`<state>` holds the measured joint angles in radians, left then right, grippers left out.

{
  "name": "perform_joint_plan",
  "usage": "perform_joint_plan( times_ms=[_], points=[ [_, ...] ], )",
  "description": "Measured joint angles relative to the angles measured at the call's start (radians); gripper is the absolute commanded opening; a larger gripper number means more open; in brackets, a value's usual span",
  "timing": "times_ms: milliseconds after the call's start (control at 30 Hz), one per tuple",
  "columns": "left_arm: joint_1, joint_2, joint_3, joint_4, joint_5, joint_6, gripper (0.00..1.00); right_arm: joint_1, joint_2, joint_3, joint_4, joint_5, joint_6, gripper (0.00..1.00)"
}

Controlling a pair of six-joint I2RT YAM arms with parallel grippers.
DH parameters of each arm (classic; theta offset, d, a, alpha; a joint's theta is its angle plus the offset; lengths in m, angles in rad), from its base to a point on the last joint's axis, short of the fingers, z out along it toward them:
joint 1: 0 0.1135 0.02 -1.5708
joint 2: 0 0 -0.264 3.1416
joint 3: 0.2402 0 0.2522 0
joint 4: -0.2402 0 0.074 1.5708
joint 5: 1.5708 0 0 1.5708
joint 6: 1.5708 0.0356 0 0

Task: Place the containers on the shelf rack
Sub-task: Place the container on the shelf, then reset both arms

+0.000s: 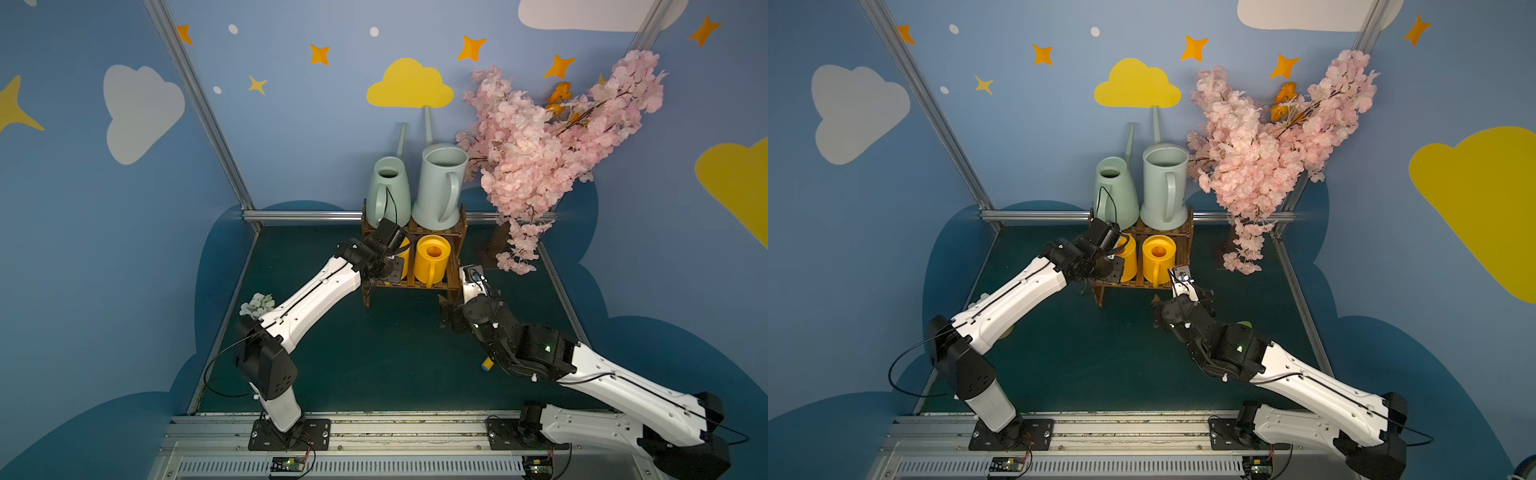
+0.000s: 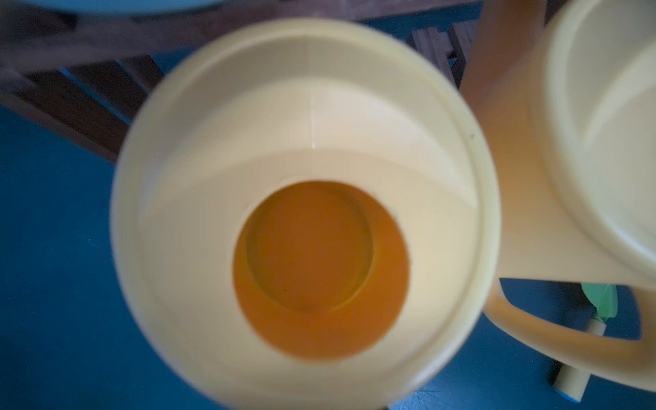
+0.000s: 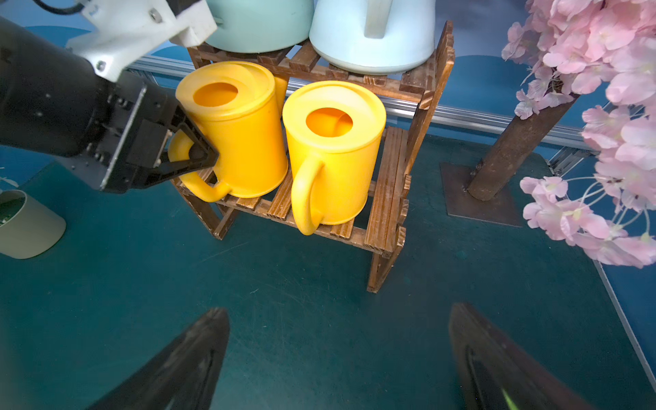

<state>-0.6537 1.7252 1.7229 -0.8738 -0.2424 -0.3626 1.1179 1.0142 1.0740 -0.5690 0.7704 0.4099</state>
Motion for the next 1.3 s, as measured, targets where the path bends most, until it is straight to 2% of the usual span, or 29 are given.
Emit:
perform_joint_plan(
  times_ms=[100,667,900,1033,1100,1167,1300],
  points=[
    [0.000,0.014,0.000,-0.014,0.014,-0.009,0.44,-0.004,-0.004,-0.004,0.000,0.000,0.000,0.97],
    [0.000,0.010,-0.018,-0.023,0.145,-0.045,0.52,-0.010,-0.022,-0.016,0.004,0.008,0.002,0.97],
    [0.000,-0.022,-0.052,-0.021,0.163,-0.034,0.67,-0.014,-0.025,-0.025,0.008,0.007,0.002,0.97],
    [0.001,-0.109,-0.124,-0.009,0.157,0.011,0.78,-0.031,-0.034,-0.034,0.009,0.008,0.002,0.97],
    [0.007,-0.183,-0.172,0.000,0.158,0.052,0.86,-0.058,-0.039,-0.034,0.011,0.005,0.002,0.97],
    [0.026,-0.270,-0.220,0.009,0.161,0.107,0.99,-0.103,-0.046,-0.035,0.012,-0.001,0.001,0.97],
    [0.132,-0.417,-0.292,0.029,0.167,0.196,1.00,-0.242,-0.050,-0.039,0.032,-0.033,-0.006,0.97]
  ],
)
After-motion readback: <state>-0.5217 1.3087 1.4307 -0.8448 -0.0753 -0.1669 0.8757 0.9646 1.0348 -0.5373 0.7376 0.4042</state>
